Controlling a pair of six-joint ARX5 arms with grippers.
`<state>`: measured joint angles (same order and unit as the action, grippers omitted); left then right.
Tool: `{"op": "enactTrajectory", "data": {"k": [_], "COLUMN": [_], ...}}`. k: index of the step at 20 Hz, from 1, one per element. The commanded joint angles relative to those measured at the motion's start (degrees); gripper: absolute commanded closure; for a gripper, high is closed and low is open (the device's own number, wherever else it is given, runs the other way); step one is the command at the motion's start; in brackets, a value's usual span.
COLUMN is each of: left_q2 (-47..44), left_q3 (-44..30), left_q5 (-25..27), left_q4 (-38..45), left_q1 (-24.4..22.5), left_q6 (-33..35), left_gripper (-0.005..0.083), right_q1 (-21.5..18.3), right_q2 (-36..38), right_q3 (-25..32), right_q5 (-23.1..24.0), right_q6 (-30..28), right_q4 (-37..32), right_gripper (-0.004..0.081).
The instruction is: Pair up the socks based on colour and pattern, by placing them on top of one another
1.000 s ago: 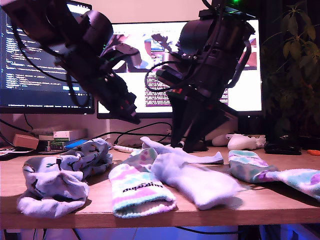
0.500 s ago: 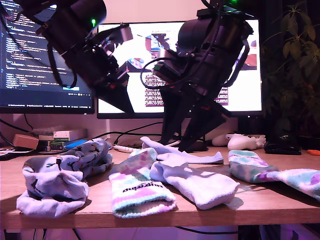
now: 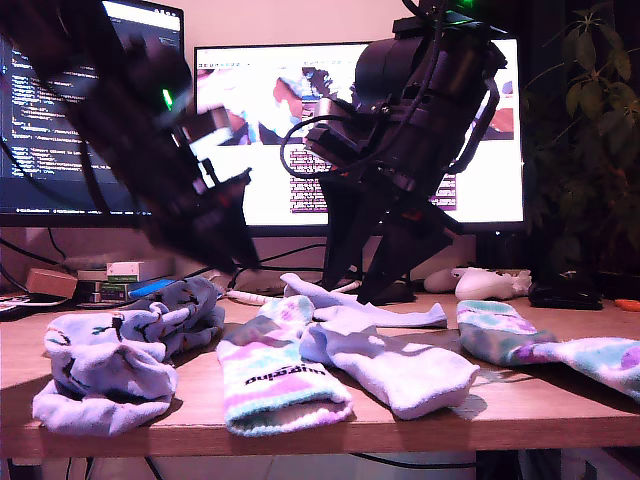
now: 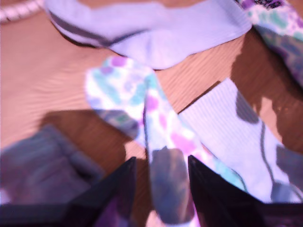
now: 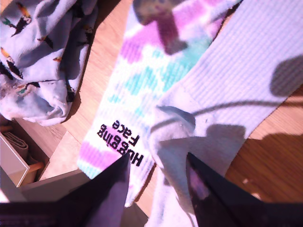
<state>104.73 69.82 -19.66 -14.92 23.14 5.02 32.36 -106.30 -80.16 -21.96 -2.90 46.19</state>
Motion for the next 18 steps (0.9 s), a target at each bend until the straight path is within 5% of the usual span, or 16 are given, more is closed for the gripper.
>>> {"op": "enactTrajectory", "data": {"k": [1, 16, 18], "left_q2": [2.73, 15.63, 15.63], "left_q3": [1.64, 9.79, 9.79], "left_q5": [-1.27, 0.94, 1.03], "left_q4": [0.52, -3.74, -3.74], "left_q1": [0.59, 2.51, 2.78], "left_q6": [-0.61, 0.2, 0.81], "left_gripper": [0.0465, 0.0471, 0.0599], "right_q1": [0.2, 0.2, 0.2], "right_q2": [-0.13, -0.13, -0.13], "right_q3": [-0.44, -0.44, -0.44], "right_q5": [-0.13, -0.11, -0.11], "right_q6": [-0.13, -0.15, -0.15], "right_q4": [0.0, 1.4, 1.49], "right_gripper": [0.0437, 0.0437, 0.0437]}}
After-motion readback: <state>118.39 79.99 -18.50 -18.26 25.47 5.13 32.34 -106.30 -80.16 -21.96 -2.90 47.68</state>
